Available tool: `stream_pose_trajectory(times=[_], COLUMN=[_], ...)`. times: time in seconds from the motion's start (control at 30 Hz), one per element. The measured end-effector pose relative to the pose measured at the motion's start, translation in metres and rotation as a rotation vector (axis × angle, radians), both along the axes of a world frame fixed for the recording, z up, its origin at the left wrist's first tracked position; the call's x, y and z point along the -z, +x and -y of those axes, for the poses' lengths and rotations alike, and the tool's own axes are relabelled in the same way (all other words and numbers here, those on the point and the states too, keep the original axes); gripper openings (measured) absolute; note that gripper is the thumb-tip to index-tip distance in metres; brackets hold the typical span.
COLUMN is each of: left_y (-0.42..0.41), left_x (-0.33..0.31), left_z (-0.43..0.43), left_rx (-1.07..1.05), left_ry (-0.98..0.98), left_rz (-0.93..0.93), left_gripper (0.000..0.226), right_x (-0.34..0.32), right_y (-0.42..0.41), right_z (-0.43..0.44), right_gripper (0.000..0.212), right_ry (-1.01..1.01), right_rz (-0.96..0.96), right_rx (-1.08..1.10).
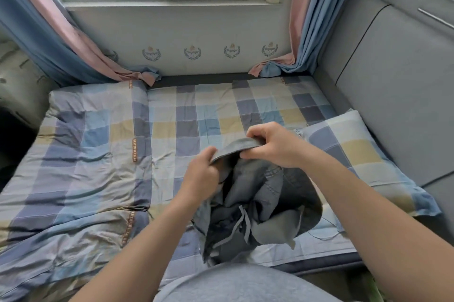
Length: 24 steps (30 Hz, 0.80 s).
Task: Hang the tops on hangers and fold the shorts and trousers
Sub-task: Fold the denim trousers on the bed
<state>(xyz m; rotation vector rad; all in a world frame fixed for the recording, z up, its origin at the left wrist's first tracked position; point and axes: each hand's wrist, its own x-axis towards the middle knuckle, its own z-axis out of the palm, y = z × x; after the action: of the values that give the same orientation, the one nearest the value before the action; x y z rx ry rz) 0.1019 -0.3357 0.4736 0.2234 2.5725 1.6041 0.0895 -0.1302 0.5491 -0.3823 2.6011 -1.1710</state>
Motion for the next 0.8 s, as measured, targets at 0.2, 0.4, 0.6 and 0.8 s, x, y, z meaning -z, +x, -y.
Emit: stream_pose_trajectory(times=[0.2, 0.4, 0.6, 0.8], left_y=[-0.009, -0.011, -0.023, -0.032], left_x=[-0.037, -0.036, -0.012, 0.048], left_z=[0.013, 0.032, 0.080, 0.110], left_rx=[-0.032, -0.113, -0.251, -0.380], left_ry=[0.107, 0.093, -0.267, -0.614], left_rz=[-0.102, -0.125, -0.195, -0.100], left_gripper=[0.022, 0.027, 0.041, 0.036], right_x=[0.053, 0.100, 0.122, 0.133], right_y=[0.008, 0.015, 0.021, 0.015], right_z=[-0.003, 0.000, -0.020, -0.053], right_gripper=[0.021, 0.010, 0.021, 0.038], right_ry=[0.095, 0.168, 0.384, 0.631], right_rz=[0.204, 0.239, 0.095, -0.015], right_rx=[-0.028, 0.035, 0.235, 0.418])
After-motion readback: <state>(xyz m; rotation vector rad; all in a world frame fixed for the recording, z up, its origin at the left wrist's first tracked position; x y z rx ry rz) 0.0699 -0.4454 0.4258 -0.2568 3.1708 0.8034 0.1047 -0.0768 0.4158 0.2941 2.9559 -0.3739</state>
